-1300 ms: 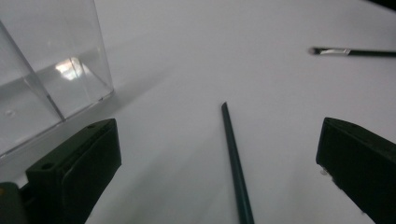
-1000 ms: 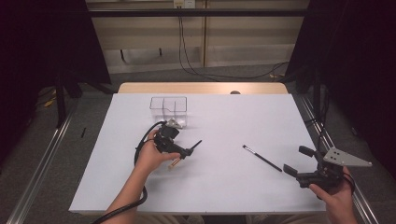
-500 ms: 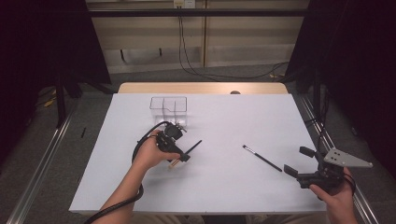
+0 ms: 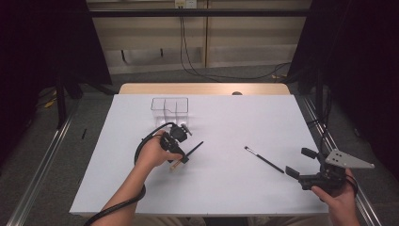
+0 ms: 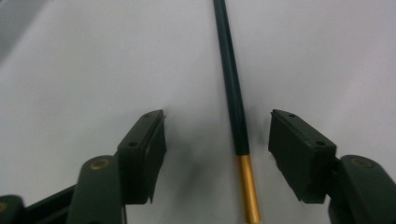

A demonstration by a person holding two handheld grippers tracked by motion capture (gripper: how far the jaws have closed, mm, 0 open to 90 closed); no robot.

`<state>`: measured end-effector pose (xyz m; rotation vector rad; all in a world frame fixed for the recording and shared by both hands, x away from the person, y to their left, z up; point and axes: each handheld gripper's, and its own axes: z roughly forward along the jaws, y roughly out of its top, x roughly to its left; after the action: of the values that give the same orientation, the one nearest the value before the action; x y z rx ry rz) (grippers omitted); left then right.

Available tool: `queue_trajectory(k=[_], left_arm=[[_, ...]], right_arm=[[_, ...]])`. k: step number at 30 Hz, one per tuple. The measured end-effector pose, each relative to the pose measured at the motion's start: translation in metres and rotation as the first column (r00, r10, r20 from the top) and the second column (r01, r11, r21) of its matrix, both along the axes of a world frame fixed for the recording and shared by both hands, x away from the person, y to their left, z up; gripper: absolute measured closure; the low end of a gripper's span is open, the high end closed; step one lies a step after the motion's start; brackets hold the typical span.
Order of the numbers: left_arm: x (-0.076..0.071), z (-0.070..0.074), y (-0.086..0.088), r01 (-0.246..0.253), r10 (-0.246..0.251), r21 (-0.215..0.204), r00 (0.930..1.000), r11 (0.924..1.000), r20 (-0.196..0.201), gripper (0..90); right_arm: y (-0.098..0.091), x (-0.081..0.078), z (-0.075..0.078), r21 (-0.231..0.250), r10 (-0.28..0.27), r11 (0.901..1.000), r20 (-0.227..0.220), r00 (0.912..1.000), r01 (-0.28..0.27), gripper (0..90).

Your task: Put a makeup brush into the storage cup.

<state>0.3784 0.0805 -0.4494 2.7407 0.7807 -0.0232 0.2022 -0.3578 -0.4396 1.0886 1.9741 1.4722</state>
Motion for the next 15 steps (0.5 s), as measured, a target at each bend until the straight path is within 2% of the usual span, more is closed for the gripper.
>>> queue_trajectory(k=[3,7,12,15], left_arm=[[-0.001,0.001,-0.002,0.012,-0.012,0.018,0.9997,0.9998,-0.022,46.6],[-0.002,0.002,-0.004,0.011,-0.009,0.049,0.9996,0.9988,-0.027,55.3],[-0.002,0.002,-0.010,0.009,-0.007,0.097,0.9998,0.9952,-0.017,60.4],[-0.002,0.004,-0.015,0.037,-0.034,0.129,0.9991,0.9909,-0.025,66.6]], right_arm=[[0.001,0.000,0.000,-0.004,0.004,1.0000,-0.001,1.0000,-0.004,2.0],[0.001,0.000,0.000,-0.005,0.005,1.0000,0.000,1.0000,-0.005,2.0],[0.001,0.001,0.000,-0.006,0.000,1.0000,-0.003,1.0000,0.000,2.0],[0.001,0.001,0.000,-0.009,0.000,1.0000,-0.002,1.0000,0.000,2.0]])
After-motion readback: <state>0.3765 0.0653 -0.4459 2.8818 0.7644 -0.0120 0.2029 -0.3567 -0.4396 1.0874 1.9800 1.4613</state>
